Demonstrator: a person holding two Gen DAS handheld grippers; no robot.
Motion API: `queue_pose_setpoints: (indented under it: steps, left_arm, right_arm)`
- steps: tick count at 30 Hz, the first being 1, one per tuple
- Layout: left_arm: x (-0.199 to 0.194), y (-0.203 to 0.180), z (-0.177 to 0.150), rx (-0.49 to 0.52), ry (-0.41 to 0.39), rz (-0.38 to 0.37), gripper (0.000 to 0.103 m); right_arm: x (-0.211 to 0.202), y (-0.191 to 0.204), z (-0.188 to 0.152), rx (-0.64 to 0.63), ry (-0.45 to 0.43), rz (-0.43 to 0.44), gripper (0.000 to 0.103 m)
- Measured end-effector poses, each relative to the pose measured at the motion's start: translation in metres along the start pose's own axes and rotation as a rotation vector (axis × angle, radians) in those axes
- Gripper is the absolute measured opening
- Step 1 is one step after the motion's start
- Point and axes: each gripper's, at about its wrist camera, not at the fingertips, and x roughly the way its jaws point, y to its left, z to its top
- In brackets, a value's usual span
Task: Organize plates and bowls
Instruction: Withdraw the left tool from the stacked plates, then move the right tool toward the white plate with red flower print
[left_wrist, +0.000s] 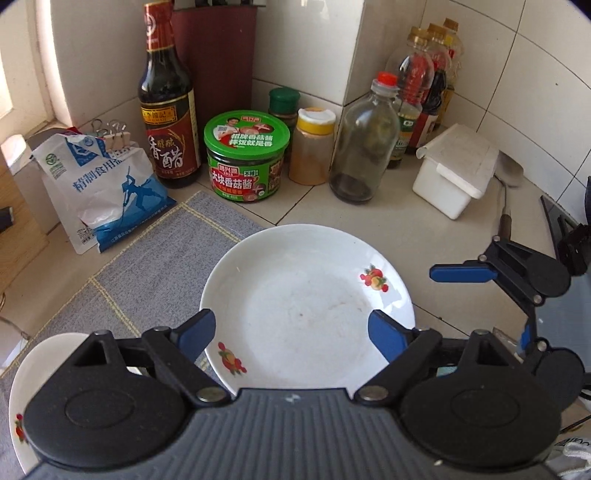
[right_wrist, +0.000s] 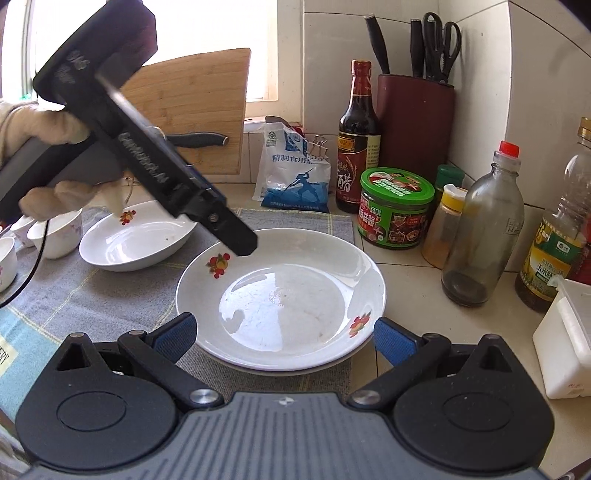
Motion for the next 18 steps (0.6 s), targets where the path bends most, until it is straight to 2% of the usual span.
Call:
queue_pose_setpoints:
  steps: [3, 8, 13, 18]
  left_arm:
    - [-0.020, -0.013, -0.024, -0.053, -0.061, 0.043, 0.092]
    - [-0.039, -0.024, -0.070, -0.172, -0.109, 0.124, 0.093]
    - [-0.051, -0.017, -0.109, -0.225, -0.108, 0.236, 0.093]
    - [-0.058, 0.009, -0.145, -0.306, -0.086, 0.338, 0.093]
  right_arm:
    - [0.001, -0.003, 0.001, 0.030, -0.010, -0.005, 0.103]
    - [0.004, 0.003, 0.004, 0.036, 0.008, 0.003, 0.103]
    - [0.010, 0.021, 0.008, 0.020, 0.028, 0.026, 0.103]
    - [0.016, 0.046, 0.019, 0.043, 0.043, 0.049, 0.103]
